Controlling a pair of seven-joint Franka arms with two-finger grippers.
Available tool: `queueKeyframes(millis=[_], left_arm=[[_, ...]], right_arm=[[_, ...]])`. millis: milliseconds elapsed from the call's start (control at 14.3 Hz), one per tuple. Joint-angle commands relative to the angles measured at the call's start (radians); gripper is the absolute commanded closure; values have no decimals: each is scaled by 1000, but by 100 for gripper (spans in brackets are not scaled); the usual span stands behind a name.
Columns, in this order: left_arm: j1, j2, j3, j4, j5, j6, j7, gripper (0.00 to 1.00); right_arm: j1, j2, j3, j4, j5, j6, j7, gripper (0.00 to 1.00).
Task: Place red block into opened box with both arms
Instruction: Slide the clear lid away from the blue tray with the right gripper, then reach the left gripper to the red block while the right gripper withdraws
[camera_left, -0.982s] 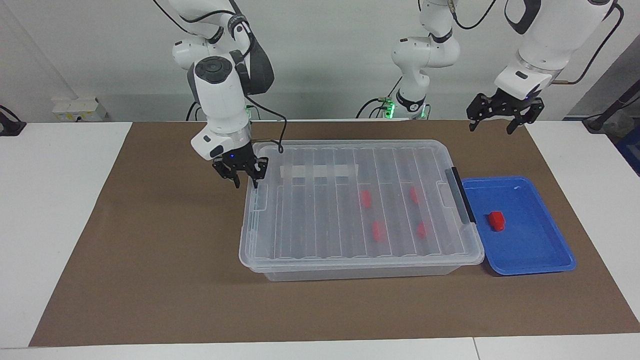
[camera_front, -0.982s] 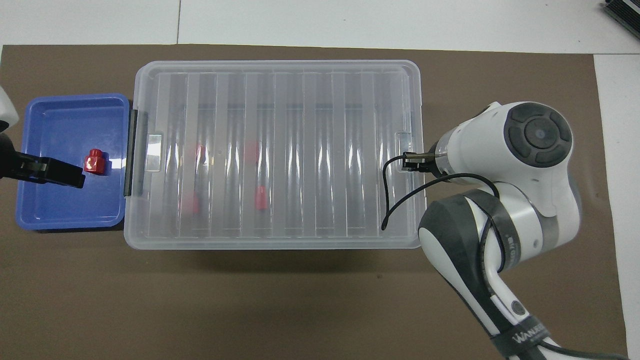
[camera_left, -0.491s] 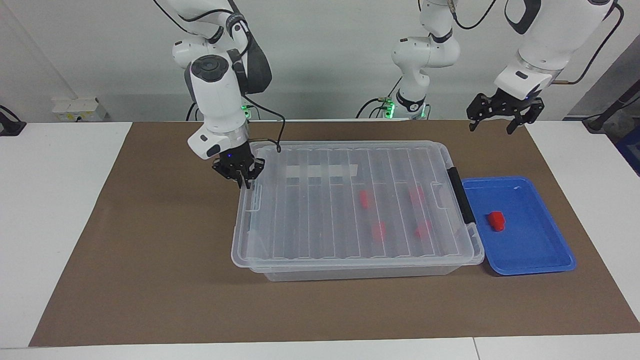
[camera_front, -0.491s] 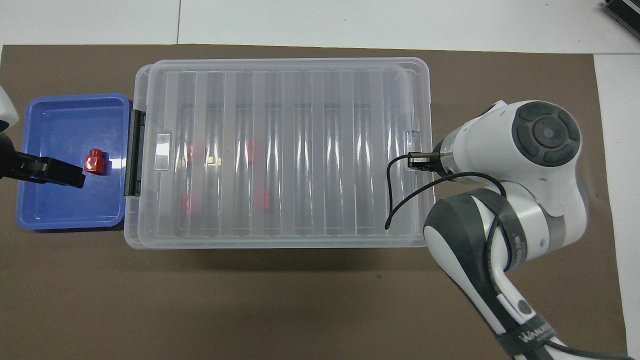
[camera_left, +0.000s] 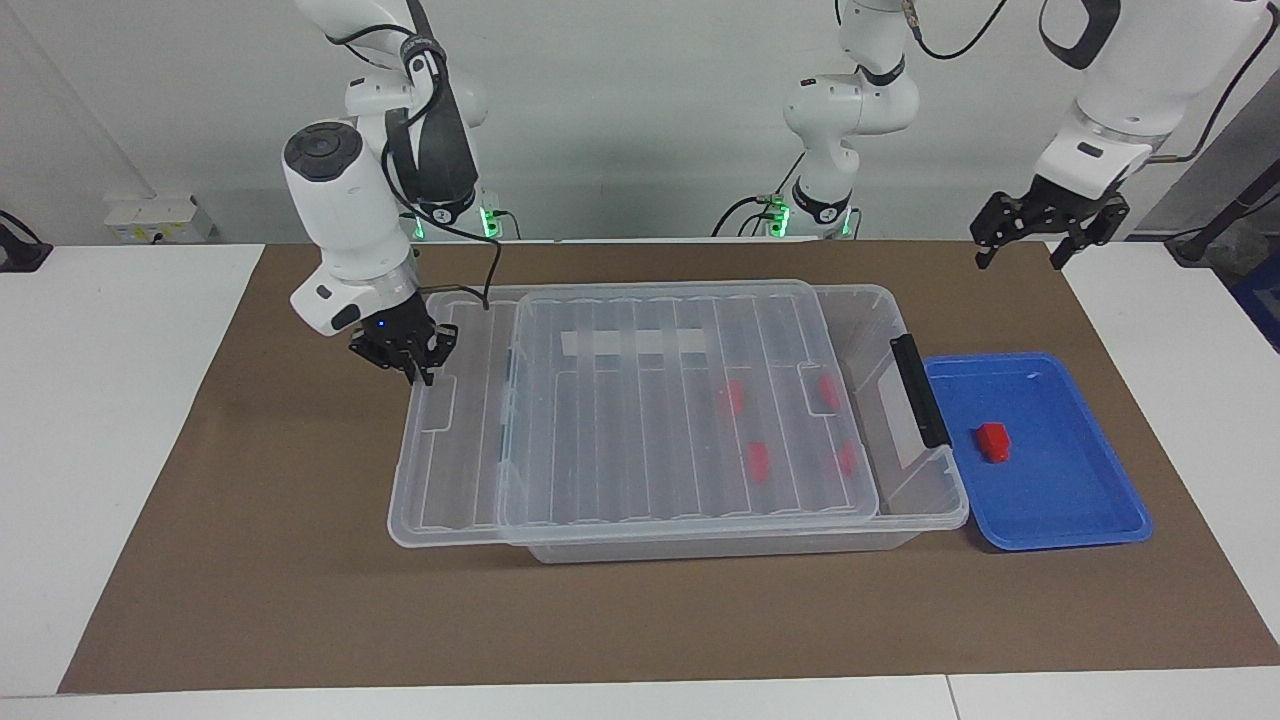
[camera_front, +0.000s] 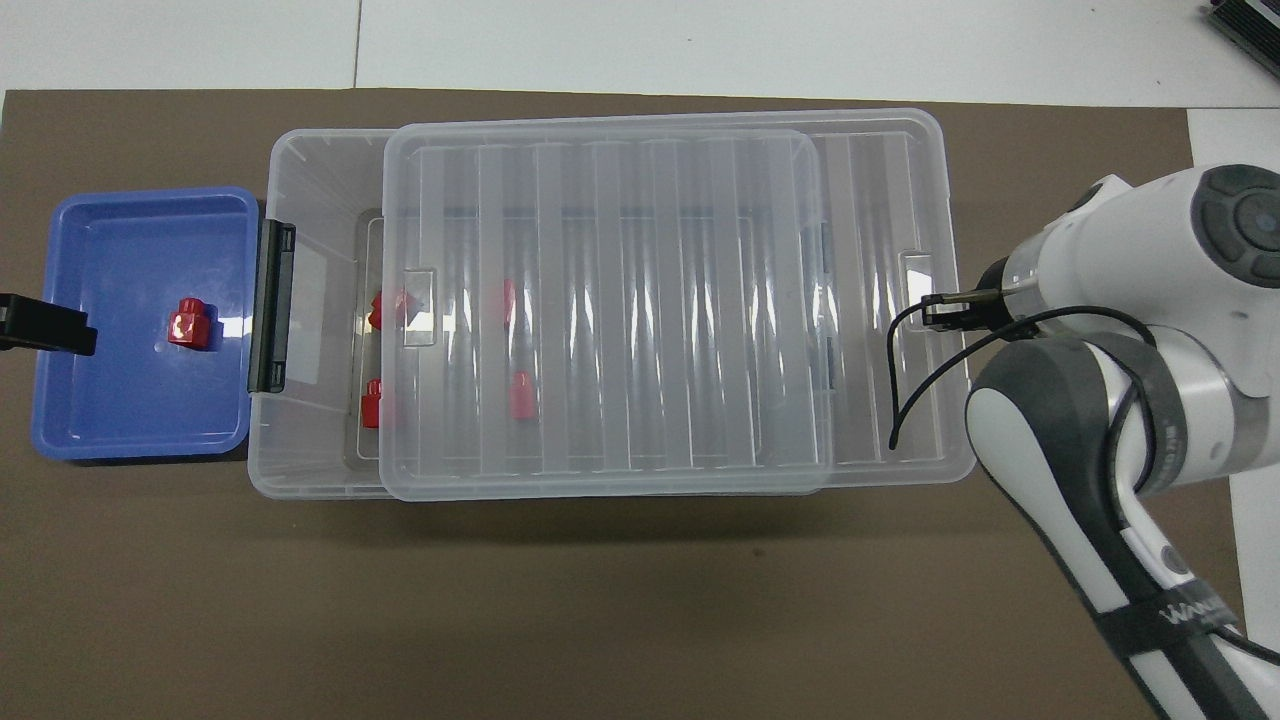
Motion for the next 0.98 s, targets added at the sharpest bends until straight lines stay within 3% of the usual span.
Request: queueKeyframes(millis=[0,280,491,631,701,771,841,911], left_arm=[[22,-17,-5,-30,13,33,-19,0],[47,-36,-3,-100,13,170,-105,0],[111,-11,-5,-175,8,359,-95,0],[113,51,-5,-206,7,444,-93,0],[108,94,-5,-208,8,461,-87,0],[108,130,-5,-209,8,484,-69,0],[115,172,-5,-215,8,510,-2,0],[119,197,-5,-222,8,539,90,0]], right_arm=[[-54,-18,5,-19,3,-37,-110,100],[-108,-20,5,-19,3,-71,-201,100],[-131,-20,3,-19,3,-77,-227,100],[-131,-20,3,-19,3,-78,-227,100],[-131,-22,2,-19,3,-78,-227,95],[-131,-20,2,-19,3,-78,-227,73],[-131,-20,2,-19,3,-78,-227,43],[-131,-20,2,-17,3,-80,-226,32]])
